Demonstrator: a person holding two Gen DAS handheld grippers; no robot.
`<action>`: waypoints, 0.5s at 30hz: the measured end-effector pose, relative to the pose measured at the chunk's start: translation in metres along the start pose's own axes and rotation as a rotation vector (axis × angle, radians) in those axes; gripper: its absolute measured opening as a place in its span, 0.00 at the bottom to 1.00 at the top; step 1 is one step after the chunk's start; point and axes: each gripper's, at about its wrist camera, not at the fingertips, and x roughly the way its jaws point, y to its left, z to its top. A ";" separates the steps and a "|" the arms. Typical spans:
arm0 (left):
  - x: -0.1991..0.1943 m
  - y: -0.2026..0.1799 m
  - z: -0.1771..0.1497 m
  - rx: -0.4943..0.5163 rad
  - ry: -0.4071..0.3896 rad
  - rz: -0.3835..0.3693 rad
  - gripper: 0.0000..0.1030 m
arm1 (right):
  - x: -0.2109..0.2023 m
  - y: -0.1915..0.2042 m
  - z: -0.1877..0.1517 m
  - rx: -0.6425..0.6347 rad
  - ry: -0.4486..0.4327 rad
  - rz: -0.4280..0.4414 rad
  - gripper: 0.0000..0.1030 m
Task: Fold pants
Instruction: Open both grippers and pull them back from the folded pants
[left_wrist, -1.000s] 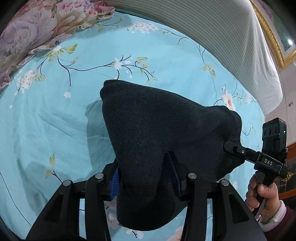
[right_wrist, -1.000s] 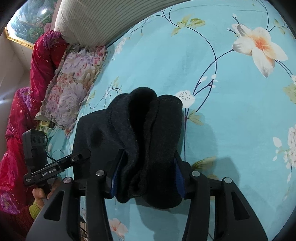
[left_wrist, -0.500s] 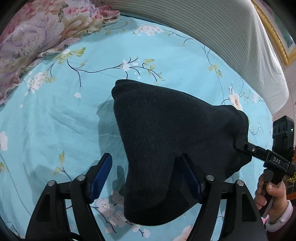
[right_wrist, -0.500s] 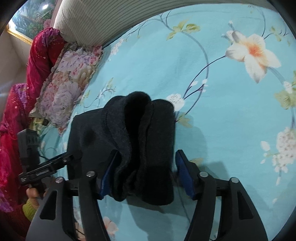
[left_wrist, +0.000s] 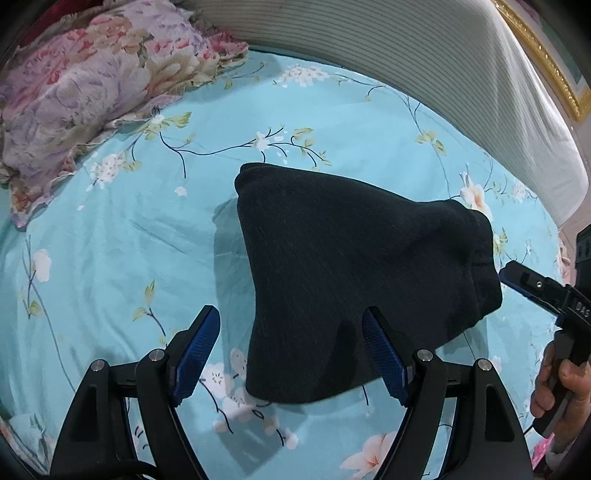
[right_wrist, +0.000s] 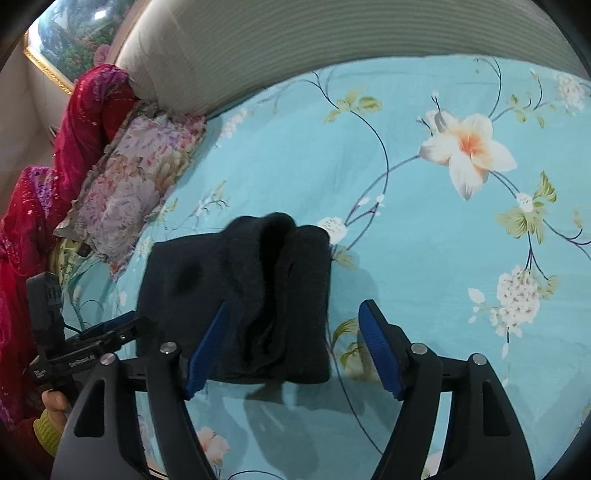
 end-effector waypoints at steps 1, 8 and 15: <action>-0.002 -0.001 -0.002 0.001 -0.003 0.004 0.78 | -0.003 0.003 -0.001 -0.010 -0.004 0.000 0.74; -0.016 -0.013 -0.017 0.019 -0.023 0.044 0.80 | -0.015 0.028 -0.017 -0.112 -0.019 -0.017 0.81; -0.026 -0.026 -0.033 0.055 -0.035 0.083 0.82 | -0.014 0.052 -0.041 -0.257 -0.001 -0.059 0.83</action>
